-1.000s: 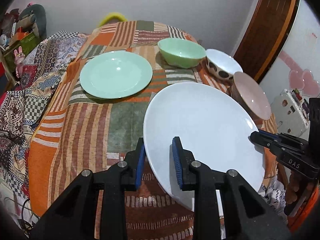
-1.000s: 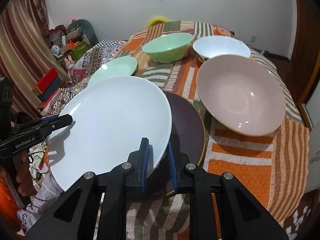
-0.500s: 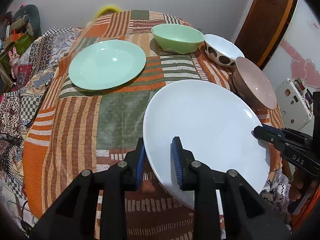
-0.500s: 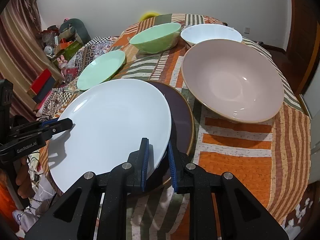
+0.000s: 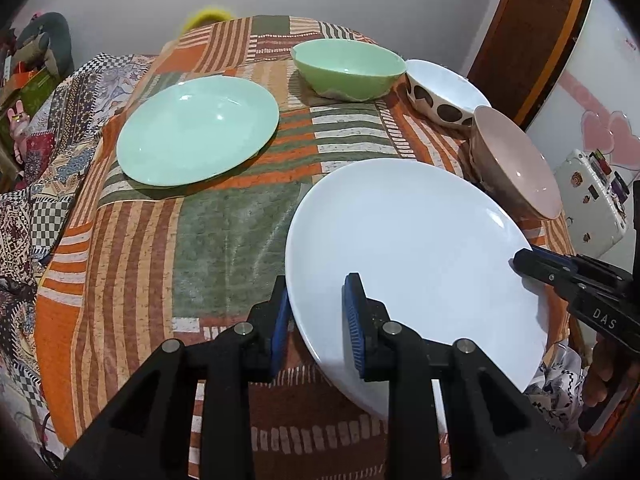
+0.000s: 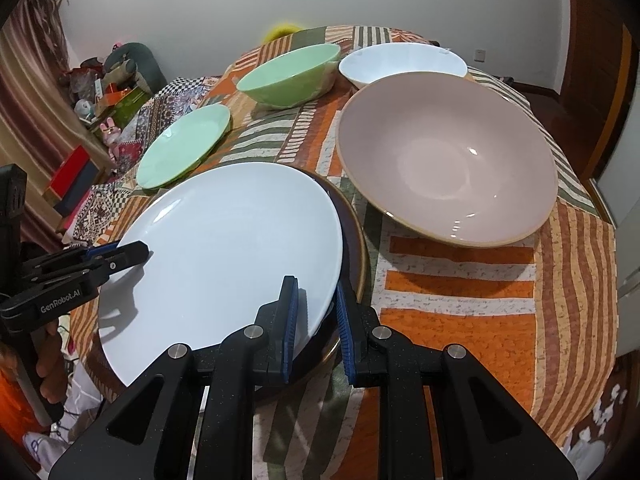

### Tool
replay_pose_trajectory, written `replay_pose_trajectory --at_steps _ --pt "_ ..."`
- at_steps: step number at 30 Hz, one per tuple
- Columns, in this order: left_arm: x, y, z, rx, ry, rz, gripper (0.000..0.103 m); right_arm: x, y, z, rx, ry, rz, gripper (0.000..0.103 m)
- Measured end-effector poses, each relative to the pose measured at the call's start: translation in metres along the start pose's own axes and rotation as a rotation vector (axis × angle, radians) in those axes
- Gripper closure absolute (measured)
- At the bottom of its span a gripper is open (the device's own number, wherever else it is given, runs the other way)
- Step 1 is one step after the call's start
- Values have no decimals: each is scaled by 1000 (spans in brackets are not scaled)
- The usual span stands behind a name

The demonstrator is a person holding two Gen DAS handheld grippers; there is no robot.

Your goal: Organize plates and bowls

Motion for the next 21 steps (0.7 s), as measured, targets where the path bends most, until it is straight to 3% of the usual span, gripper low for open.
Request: replay_pose_trajectory --at_steps 21 --pt "0 -5 10 29 28 46 74 -2 -4 0 61 -13 -49 83"
Point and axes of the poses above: each gripper's, at about its wrist camera, not at the fingertips, and z roughly the way its jaws point, y to its left, x to its underside, the point moved 6 cm from there along z, roughly the way its jaws point, and after that the axes turned 1 degree about -x, right-handed, at the moved point
